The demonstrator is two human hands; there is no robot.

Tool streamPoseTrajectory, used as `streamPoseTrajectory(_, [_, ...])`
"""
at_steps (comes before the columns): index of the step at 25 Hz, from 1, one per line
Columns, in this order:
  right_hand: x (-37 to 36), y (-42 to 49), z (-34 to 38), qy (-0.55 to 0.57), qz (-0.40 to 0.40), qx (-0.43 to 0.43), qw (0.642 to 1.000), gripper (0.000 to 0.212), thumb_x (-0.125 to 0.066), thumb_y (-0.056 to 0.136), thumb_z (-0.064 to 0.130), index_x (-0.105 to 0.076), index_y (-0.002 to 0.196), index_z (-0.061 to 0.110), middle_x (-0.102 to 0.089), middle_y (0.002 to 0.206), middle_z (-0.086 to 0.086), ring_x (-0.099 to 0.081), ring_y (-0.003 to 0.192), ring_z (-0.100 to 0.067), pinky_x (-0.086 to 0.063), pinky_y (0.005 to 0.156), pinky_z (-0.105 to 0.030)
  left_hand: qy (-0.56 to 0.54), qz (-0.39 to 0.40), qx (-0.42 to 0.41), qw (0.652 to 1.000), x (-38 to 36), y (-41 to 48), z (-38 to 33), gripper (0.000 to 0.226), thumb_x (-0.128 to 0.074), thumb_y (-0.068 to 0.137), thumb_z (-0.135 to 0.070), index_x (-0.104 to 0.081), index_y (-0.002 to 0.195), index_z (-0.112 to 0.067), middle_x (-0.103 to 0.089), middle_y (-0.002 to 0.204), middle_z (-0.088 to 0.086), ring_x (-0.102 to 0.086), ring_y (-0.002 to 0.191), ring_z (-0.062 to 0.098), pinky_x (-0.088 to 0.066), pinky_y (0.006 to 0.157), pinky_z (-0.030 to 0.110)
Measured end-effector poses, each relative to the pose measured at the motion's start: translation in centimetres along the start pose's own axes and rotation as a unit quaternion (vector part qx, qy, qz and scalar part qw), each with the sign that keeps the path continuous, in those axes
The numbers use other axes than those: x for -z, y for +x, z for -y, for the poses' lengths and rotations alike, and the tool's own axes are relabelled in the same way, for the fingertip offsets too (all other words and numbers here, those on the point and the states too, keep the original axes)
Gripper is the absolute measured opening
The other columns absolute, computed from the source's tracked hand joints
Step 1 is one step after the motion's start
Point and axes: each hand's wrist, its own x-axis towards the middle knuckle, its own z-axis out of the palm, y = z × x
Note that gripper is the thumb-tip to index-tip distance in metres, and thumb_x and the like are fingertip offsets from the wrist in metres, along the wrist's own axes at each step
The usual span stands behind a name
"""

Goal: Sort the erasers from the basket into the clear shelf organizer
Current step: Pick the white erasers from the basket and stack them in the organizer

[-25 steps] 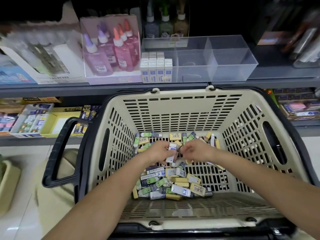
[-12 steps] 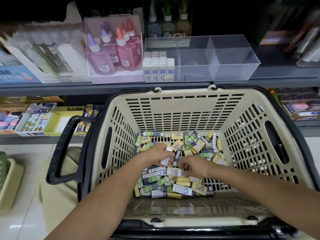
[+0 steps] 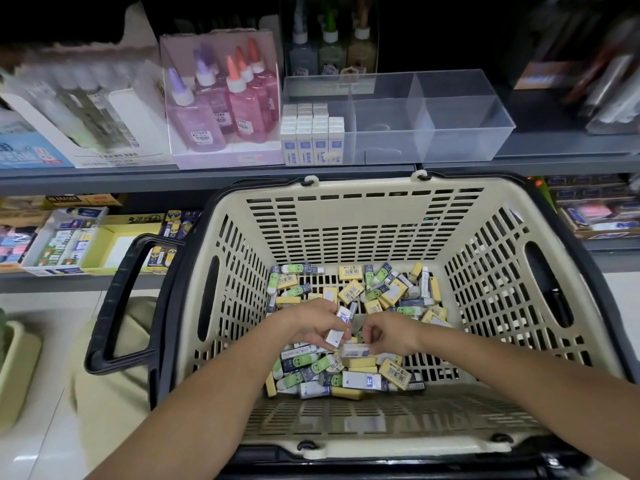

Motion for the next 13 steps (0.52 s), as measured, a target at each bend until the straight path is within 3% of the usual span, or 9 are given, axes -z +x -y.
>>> streamPoseTrajectory(3, [0.5, -0.4, 1.2, 0.052, -0.026, 0.020, 0.998, 0.019, -0.066, 0.084, 0.013, -0.051, 0.079, 0.023, -0.058, 0.082, 0.006, -0.056, 0.080, -0.013, -0.047, 0.073, -0.026, 0.032, 0.034, 0.002, 0.999, -0.5, 0.1, 0.1, 0.025, -0.064, 0.087, -0.010, -0.055, 0.110, -0.007, -0.059, 0.113, 0.010, -0.060, 0.096, 0.016, -0.055, 0.084, 0.031])
streamPoseTrajectory(6, [1.4, -1.0, 2.3, 0.155, -0.063, 0.034, 0.985, 0.024, -0.067, 0.083, 0.008, -0.047, 0.076, 0.019, -0.062, 0.085, -0.003, -0.061, 0.078, -0.008, -0.051, 0.075, -0.024, 0.025, 0.059, -0.006, 0.998, -0.2, 0.1, -0.1, 0.030, -0.068, 0.084, -0.017, -0.052, 0.110, -0.012, -0.056, 0.110, 0.002, -0.058, 0.085, 0.007, -0.052, 0.061, 0.019])
streamPoseTrajectory(8, [2.0, -1.4, 2.2, 0.187, -0.058, 0.011, 0.981, 0.022, -0.069, 0.082, 0.013, -0.048, 0.076, 0.016, -0.063, 0.077, -0.001, -0.061, 0.073, -0.008, -0.050, 0.069, -0.020, 0.017, 0.065, 0.001, 0.998, 0.2, 0.0, -0.2, 0.023, -0.069, 0.084, -0.014, -0.054, 0.101, -0.014, -0.067, 0.094, 0.000, -0.064, 0.075, 0.006, -0.050, 0.058, 0.020])
streamPoseTrajectory(10, [2.4, -2.0, 1.6, 0.088, -0.021, -0.028, 0.995, 0.018, -0.069, 0.083, 0.027, -0.056, 0.077, 0.016, -0.062, 0.073, 0.002, -0.058, 0.070, -0.010, -0.047, 0.067, -0.022, 0.009, 0.063, 0.021, 0.998, 0.5, -0.1, -0.2, 0.027, -0.069, 0.083, -0.011, -0.054, 0.105, -0.013, -0.070, 0.089, 0.002, -0.067, 0.072, 0.009, -0.053, 0.064, 0.025])
streamPoseTrajectory(13, [0.9, -2.5, 1.4, -0.064, 0.096, -0.028, 0.993, 0.027, -0.068, 0.083, 0.035, -0.068, 0.094, 0.010, -0.069, 0.093, -0.002, -0.062, 0.087, -0.017, -0.045, 0.069, -0.024, -0.034, 0.046, 0.030, 0.998, 0.7, -0.2, -0.3, 0.064, -0.070, 0.081, -0.007, -0.036, 0.134, -0.019, -0.060, 0.118, 0.008, -0.069, 0.073, 0.013, -0.057, 0.061, 0.028])
